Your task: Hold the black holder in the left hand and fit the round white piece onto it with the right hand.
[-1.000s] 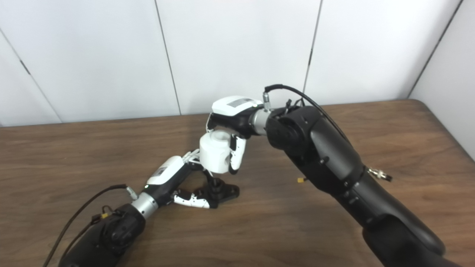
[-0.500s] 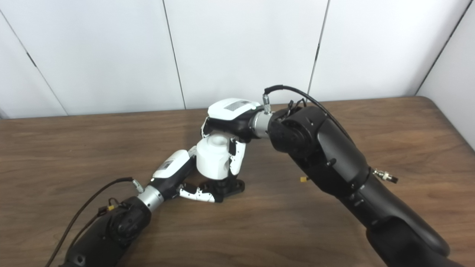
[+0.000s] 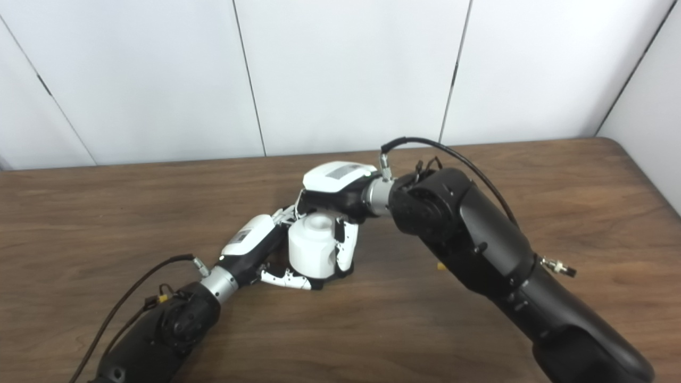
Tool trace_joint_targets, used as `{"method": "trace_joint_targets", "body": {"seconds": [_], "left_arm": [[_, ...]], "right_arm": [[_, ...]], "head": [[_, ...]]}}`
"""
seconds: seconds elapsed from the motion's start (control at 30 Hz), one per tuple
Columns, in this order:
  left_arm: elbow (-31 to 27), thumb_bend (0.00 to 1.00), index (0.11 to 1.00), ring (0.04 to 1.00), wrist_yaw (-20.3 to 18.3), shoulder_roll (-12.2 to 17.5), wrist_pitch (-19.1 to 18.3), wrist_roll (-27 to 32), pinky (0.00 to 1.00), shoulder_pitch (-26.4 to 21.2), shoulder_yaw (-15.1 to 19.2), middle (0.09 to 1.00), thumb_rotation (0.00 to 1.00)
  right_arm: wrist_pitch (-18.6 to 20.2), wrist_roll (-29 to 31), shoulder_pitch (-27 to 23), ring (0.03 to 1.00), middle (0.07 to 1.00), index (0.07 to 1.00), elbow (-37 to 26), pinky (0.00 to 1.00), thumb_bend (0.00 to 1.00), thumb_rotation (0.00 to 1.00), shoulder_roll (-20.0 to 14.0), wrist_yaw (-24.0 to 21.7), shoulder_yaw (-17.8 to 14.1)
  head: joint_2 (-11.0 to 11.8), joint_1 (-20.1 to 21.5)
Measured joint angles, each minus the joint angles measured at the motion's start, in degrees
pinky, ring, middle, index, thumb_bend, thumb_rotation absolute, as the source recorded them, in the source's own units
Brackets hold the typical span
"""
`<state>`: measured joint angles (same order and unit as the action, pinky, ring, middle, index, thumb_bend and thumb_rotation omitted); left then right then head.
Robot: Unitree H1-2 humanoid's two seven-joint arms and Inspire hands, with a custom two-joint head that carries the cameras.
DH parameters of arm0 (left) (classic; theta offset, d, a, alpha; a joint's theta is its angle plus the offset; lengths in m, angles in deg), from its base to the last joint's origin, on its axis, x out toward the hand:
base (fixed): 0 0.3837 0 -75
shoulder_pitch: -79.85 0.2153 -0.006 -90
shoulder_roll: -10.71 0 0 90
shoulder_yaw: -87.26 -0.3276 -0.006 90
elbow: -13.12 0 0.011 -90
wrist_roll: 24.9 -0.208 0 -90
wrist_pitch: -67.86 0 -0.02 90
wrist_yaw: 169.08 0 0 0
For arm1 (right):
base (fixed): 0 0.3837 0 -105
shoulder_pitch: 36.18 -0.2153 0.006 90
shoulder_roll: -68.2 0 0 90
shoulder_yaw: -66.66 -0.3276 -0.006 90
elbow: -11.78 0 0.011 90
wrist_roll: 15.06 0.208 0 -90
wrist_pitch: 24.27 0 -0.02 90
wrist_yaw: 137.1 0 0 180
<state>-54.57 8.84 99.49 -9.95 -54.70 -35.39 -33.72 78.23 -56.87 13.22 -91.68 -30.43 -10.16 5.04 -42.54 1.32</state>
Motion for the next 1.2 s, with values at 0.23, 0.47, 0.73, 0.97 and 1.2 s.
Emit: {"method": "trace_joint_targets", "body": {"seconds": [0.23, 0.47, 0.73, 0.97, 1.2], "left_arm": [[-1.04, 0.52, 0.482, 1.0, -0.11, 0.19, -1.0, -0.06, 1.0, 0.34, -0.1, 0.955, 0.06], [-2.44, 0.52, 0.482, 1.0, -0.37, 0.46, -2.59, -0.09, 1.0, 0.7, -0.33, 0.953, 0.06], [-4.51, 0.52, 0.482, 1.0, -0.51, 0.76, -4.51, -0.31, 1.0, 1.54, -0.56, 0.95, 0.06], [-5.18, 0.52, 0.482, 1.0, -0.63, 1.04, -4.93, -0.31, 1.0, 1.88, -0.58, 0.948, 0.06], [-5.07, 0.52, 0.482, 1.0, -0.65, 1.02, -4.78, -0.27, 1.0, 1.77, -0.6, 0.946, 0.06]], "right_arm": [[-1.52, 0.41, 0.37, 0.911, 0.829, 0.483, 0.25, 0.96, 0.52, 0.14, -0.13, 1.19, -0.08], [-2.18, 0.77, 0.64, 0.91, 0.832, 0.484, 1.2, 0.97, 0.52, 0.14, -0.11, 2.68, -0.05], [-2.75, 0.7, 0.64, 0.908, 0.831, 0.484, 2.55, 0.94, 0.52, 0.14, 0.41, 4.57, 0.05], [-3.55, 0.93, 0.05, 0.914, 0.833, 0.484, 3.77, 0.95, 0.52, 0.14, 0.65, 4.95, 0.21], [-3.53, 1.79, -1.39, 0.93, 0.839, 0.483, 4.33, 0.93, 0.52, 0.14, 0.4, 3.12, -0.17]], "head": [[-0.26, 0.09], [-0.44, -0.35], [-1.23, -0.79], [-1.41, -0.53], [-1.14, 0.44]]}}
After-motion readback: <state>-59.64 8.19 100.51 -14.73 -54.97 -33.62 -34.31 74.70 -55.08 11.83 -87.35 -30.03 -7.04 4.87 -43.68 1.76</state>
